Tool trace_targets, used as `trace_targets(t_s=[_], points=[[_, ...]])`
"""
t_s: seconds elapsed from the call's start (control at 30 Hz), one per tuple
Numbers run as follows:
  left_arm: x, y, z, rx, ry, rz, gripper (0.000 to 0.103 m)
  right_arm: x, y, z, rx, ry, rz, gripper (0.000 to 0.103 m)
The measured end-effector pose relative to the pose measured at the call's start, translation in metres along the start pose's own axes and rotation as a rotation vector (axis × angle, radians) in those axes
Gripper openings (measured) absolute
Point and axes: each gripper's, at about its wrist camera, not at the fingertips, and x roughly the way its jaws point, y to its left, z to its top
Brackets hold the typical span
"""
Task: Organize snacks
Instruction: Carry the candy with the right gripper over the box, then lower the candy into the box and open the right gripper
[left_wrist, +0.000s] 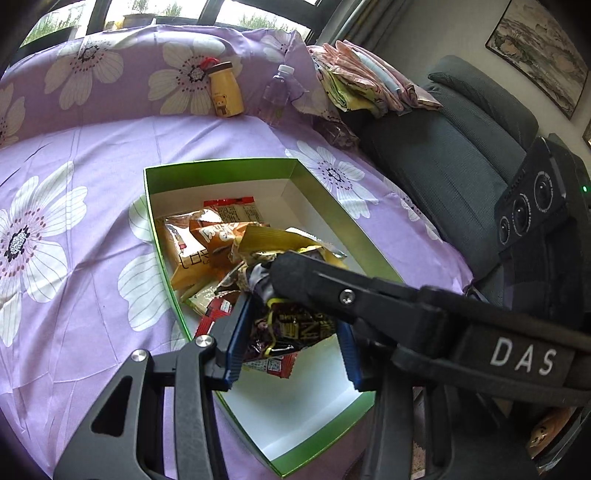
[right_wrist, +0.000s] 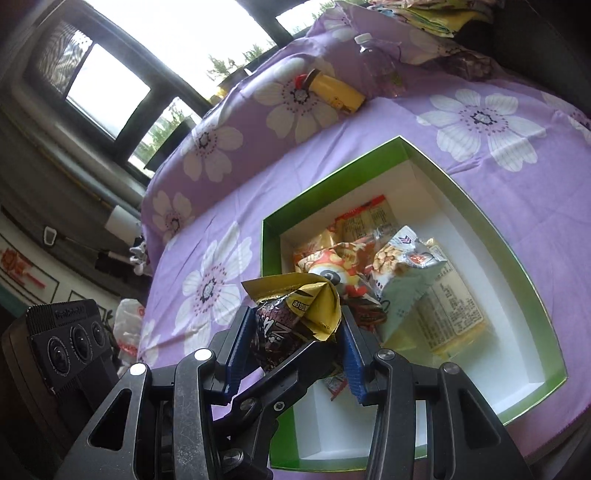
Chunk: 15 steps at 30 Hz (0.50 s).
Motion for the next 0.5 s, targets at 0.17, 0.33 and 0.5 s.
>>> trace_targets(t_s=[0.17,0.33,0.5], points=[[0.014,-0.003,0.000,-0.006,0.033,0.008,0.044,0.005,-0.013,0.001,0.042,0.018,-0.010,0.048],[0.027,0.002,-0.002,-0.033,0.070,0.007,0.044,0.013,-0.023,0.002,0.072,0.044,-0.029,0.048],[0.031,0.003,-0.003,-0.044,0.084,0.015,0.045,0.019,-0.025,0.003,0.084,0.059,-0.044,0.048]])
